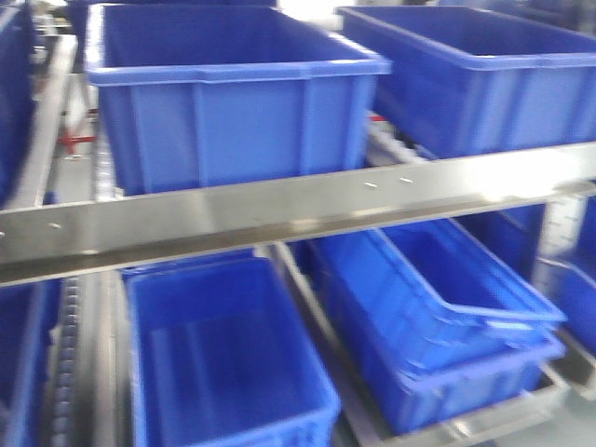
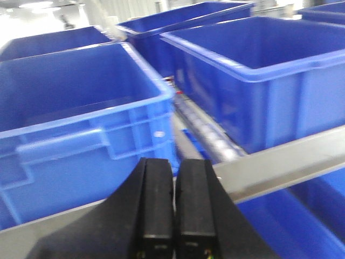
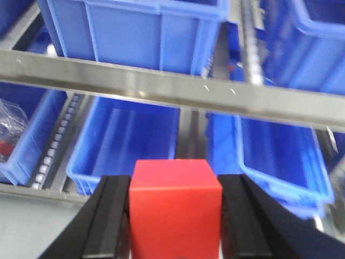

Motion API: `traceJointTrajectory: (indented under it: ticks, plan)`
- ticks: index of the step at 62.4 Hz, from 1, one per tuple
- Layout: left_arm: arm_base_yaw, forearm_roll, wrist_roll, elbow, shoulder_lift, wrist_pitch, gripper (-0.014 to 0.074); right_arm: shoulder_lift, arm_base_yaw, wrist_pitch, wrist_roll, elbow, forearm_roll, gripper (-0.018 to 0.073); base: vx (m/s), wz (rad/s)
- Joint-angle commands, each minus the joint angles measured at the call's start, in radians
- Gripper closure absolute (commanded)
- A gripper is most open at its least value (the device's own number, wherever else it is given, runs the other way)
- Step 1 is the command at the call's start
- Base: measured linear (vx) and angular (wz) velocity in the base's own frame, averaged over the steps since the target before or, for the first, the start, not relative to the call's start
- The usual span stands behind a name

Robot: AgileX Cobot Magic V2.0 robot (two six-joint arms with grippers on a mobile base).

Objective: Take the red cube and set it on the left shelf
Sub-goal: 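Drive the base up to the rack of blue crates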

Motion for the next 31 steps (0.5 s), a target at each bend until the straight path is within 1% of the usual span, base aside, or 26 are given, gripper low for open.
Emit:
traceJointTrajectory:
  ticks: [1, 19, 31]
  plan:
    - [-0.001, -0.005, 0.001, 0.022, -0.003, -0.09, 0.0491, 0.001, -0.005, -0.08, -0.002, -0.033, 0.008, 0.0501, 0.34, 0.41]
    - [-0.001, -0.005, 0.001, 0.022, -0.003, -0.09, 0.0491, 0.001, -0.005, -0.08, -0.002, -0.033, 0.008, 0.0501, 0.32, 0.46]
    - [-0.001, -0.005, 0.001, 0.022, -0.003, -0.09, 0.0491, 0.001, -0.005, -0.08, -0.002, -0.033, 0.008, 0.0501, 0.27, 0.26]
